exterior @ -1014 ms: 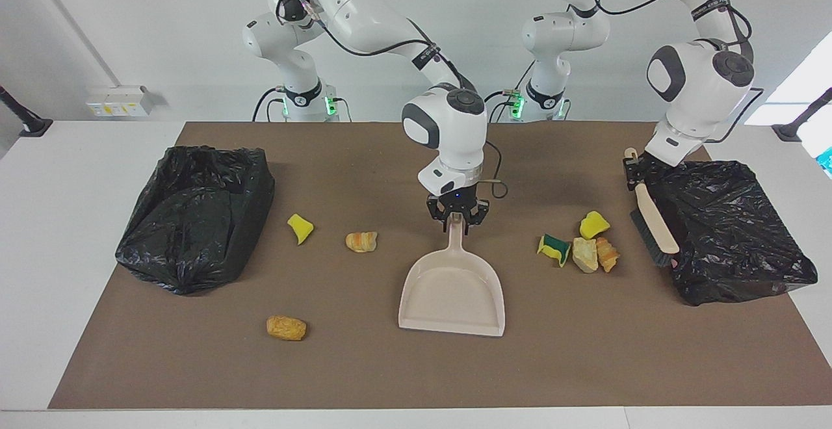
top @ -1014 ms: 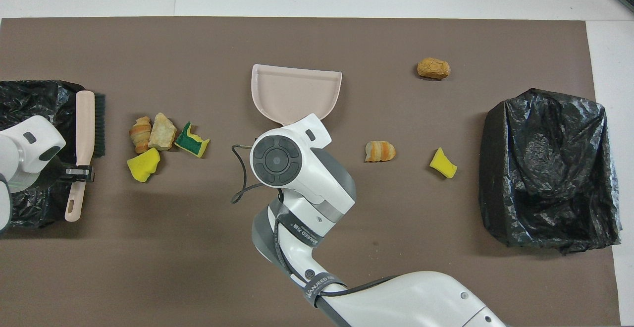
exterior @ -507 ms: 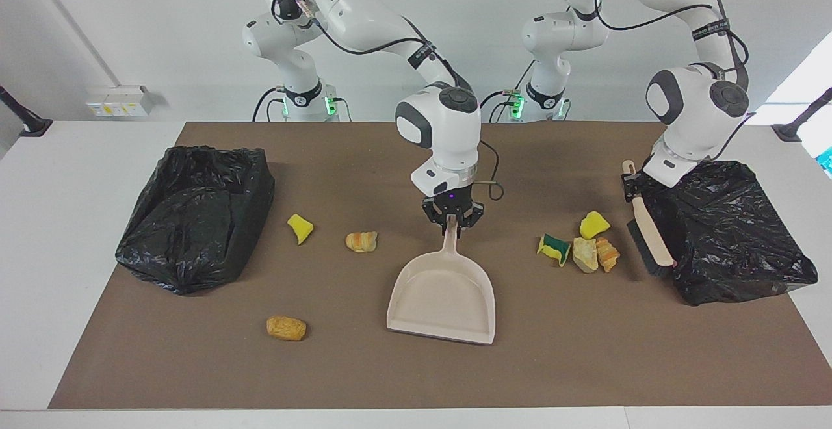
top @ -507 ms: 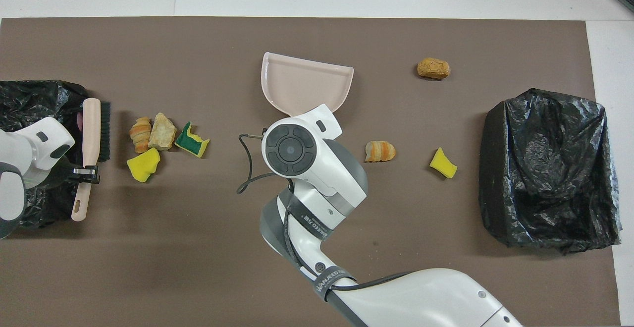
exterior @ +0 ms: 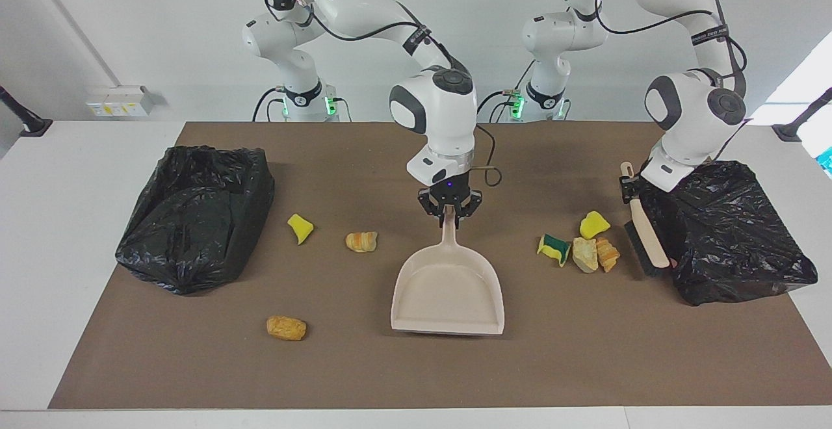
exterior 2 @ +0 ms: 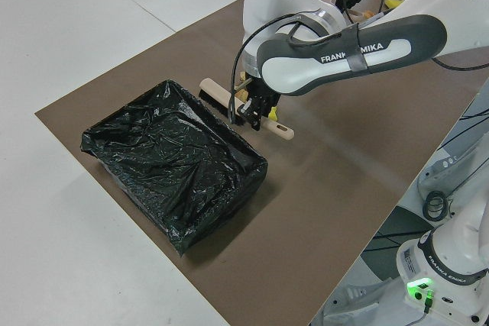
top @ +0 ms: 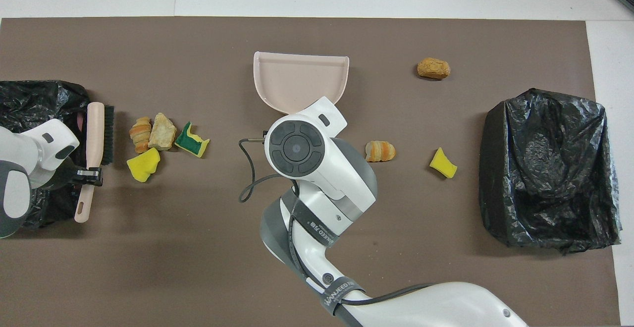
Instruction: Sweep and dump trash in bin
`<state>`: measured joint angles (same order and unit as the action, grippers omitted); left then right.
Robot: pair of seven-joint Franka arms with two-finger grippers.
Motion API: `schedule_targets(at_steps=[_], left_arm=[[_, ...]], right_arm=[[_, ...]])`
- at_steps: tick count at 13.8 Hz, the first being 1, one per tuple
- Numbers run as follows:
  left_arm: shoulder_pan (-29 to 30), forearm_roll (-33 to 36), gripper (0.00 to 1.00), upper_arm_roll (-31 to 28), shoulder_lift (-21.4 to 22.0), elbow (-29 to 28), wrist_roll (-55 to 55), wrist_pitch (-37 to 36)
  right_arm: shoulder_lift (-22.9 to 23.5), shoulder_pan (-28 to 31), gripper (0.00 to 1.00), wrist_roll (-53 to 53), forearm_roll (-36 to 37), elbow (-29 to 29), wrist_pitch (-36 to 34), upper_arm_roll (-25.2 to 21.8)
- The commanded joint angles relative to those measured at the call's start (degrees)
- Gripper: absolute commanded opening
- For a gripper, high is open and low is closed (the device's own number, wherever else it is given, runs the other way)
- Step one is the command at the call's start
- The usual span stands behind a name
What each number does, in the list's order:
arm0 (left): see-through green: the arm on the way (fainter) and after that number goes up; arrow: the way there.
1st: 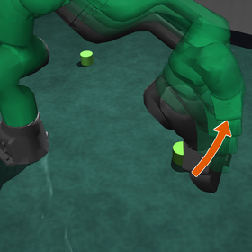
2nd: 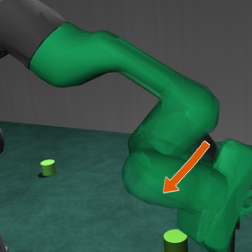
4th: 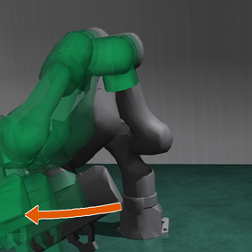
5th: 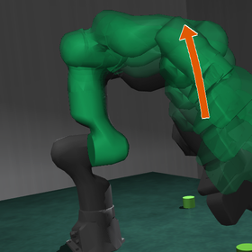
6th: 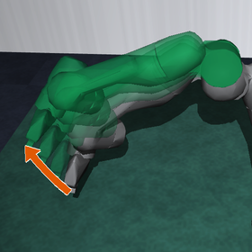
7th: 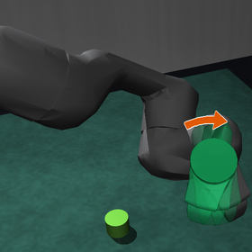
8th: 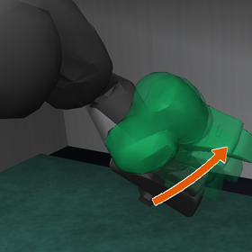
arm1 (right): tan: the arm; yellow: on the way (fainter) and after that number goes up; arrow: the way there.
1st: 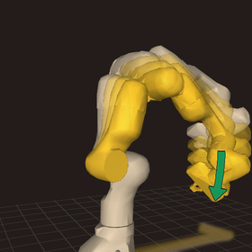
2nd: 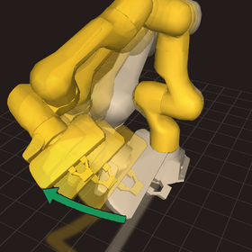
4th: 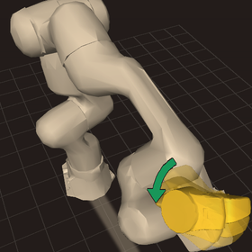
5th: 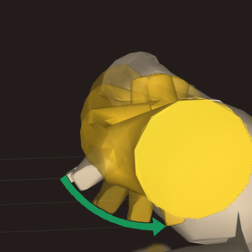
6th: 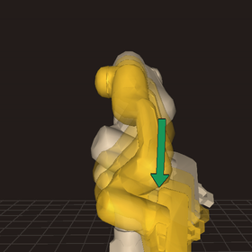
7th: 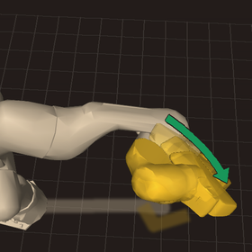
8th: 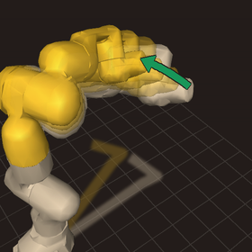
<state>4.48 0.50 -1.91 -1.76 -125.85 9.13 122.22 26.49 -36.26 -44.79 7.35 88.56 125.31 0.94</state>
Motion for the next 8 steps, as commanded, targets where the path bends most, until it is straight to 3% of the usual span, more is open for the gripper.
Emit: schedule_targets(at_steps=[1, 5, 8], left_arm=[[-0.3, 0.8, 0.00, 0.6, 0.2, -1.4, -0.6, 0.6], [-5.2, 0.7, 0.00, 0.7, 0.8, -3.3, -7.7, -0.1], [-11.2, 0.7, 0.00, 0.9, 1.1, -3.6, -17.2, -1.2]], right_arm=[[-4.8, 3.5, 0.00, 12.1, -4.8, 2.0, -4.9, 0.3], [-7.5, 9.2, 0.00, 35.3, -6.9, 2.1, -15.1, 0.3], [-7.9, 13.6, 0.00, 53.1, -6.9, 3.1, -17.3, 0.2]])
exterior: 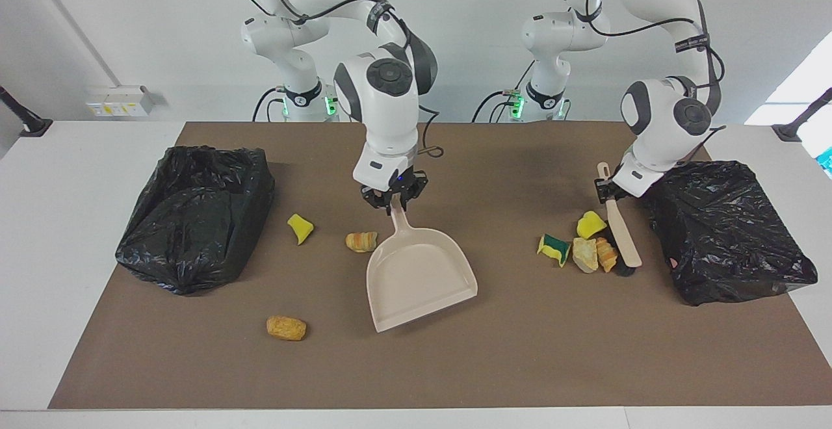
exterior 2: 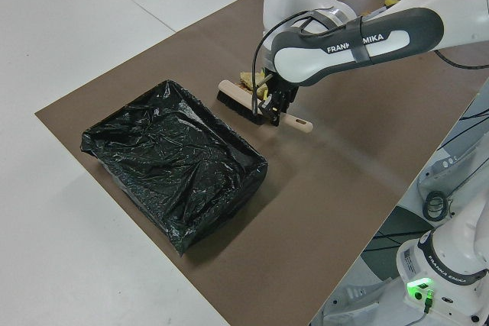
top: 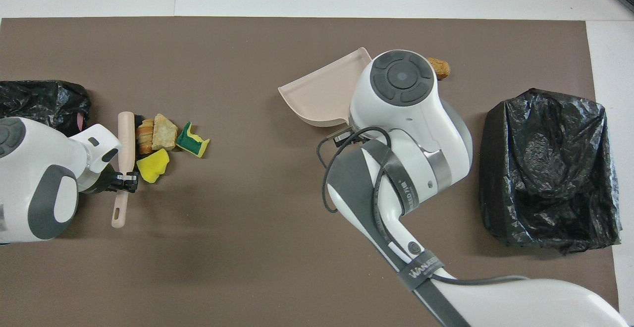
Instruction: Sweep and dump trash in bin
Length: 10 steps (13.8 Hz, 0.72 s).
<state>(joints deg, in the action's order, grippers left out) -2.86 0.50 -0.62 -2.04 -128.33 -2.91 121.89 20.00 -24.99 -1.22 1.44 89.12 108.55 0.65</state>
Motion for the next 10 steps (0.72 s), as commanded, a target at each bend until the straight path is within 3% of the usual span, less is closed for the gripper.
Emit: schedule_targets(at_steps=[1, 4, 7, 10], left_arm=[[-6.0, 0.6, 0.00, -0.4, 1.6, -1.3, -7.7, -1.1], [-12.2, 0.1, 0.00, -0.3, 1.8, -1.3, -14.2, -1.6], [-16.4, -0.6, 0.00, -0.3, 1.7, -0.5, -19.5, -1.1], [-15.8, -0.6, 0.00, -0.5, 0.8, 2.6, -26.2, -1.7]], right_arm=[[-1.6, 3.6, 0.00, 14.4, -1.0, 3.5, -0.5, 0.6], [-2.2, 4.9, 0.00, 29.2, -1.1, 5.0, -0.5, 0.6], [-4.7, 4.7, 0.00, 35.3, -1.1, 9.4, -0.2, 0.6], [-6.1, 3.3, 0.00, 43.3, -0.9, 11.5, 0.3, 0.6]])
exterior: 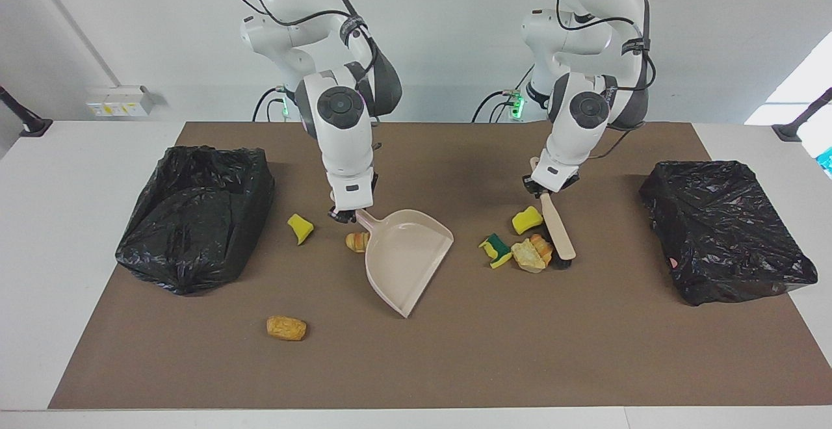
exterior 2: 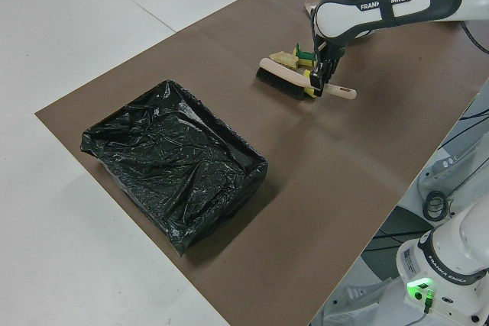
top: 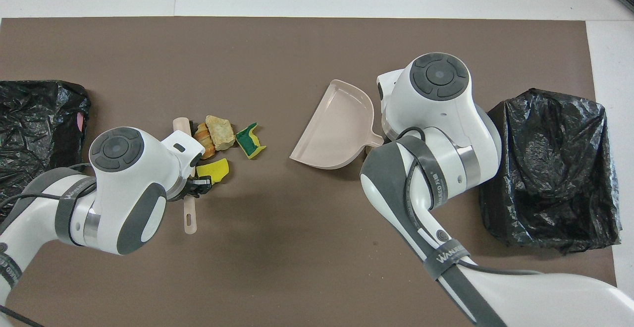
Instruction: Sweep and dump trash in bin
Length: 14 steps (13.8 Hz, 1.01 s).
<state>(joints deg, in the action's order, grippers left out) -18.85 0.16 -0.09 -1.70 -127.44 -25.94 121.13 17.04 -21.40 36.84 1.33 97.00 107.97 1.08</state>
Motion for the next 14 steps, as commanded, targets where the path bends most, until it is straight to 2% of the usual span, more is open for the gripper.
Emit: schedule_targets(at_steps=[1, 4, 7, 9, 14], left_arm=[[0.7, -0.3, 0.00, -1.3, 1.2, 2.6, -4.0, -1.3], [4.8, -1.8, 0.00, -1.3, 1.4, 3.9, -7.4, -4.0], [6.5, -1.8, 0.00, -1.3, 2.7, 1.6, 0.2, -3.3], [6.2, -1.8, 0.00, -1.2, 2.0, 0.4, 5.6, 1.4], [3.4, -1.8, 0.00, -1.1, -0.3, -2.3, 6.2, 5.9]], right_arm=[[-3.5, -0.3, 0.00, 8.1, -0.7, 4.3, 1.1, 0.2], [-3.8, -0.3, 0.00, 23.1, -0.5, 5.9, 5.1, 0.2], [-2.6, -1.6, 0.00, 24.9, 0.9, 6.4, 7.9, 0.2], [-2.3, -2.8, 0.00, 24.5, 2.9, 6.3, 8.8, 0.2], [-0.9, -3.1, 0.00, 24.4, 3.3, 6.4, 10.8, 0.2]])
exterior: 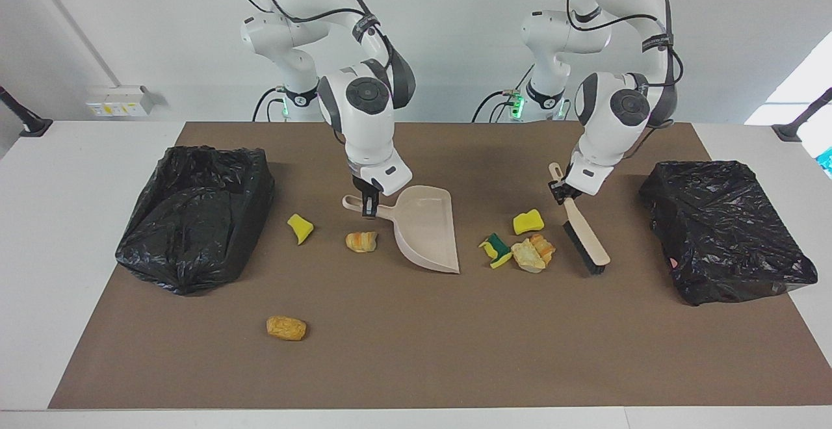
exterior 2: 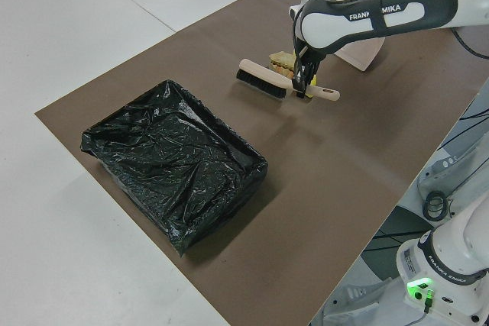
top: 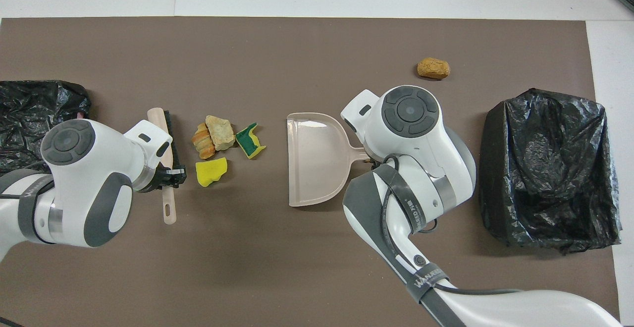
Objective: Sweep and dump trash in bin
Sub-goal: 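Sweep the bread and sponges into the dustpan with the left gripper's brush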
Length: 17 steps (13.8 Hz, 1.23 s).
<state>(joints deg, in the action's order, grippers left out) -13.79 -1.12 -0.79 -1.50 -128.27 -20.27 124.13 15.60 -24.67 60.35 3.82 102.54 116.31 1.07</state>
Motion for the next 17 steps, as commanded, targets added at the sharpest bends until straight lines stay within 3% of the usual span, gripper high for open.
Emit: schedule_targets(at_steps=[1, 13, 17], left_arm=[[-2.3, -0.5, 0.00, -0.4, -1.0, -1.4, 0.4, 4.5], [-19.6, -8.8, 0.00, 0.1, -0.6, -0.4, 0.1, 6.6], [-20.8, -8.8, 0.00, 0.2, -0.3, 2.6, 0.9, 3.1]], right_arm=[[1.2, -0.7, 0.00, 0.9, 0.8, 0.8, 3.0, 0.1], [2.3, -2.4, 0.00, -2.8, 0.8, 0.8, 4.6, 0.2], [2.3, -2.4, 0.00, -3.5, 0.8, 0.8, 4.9, 0.2]])
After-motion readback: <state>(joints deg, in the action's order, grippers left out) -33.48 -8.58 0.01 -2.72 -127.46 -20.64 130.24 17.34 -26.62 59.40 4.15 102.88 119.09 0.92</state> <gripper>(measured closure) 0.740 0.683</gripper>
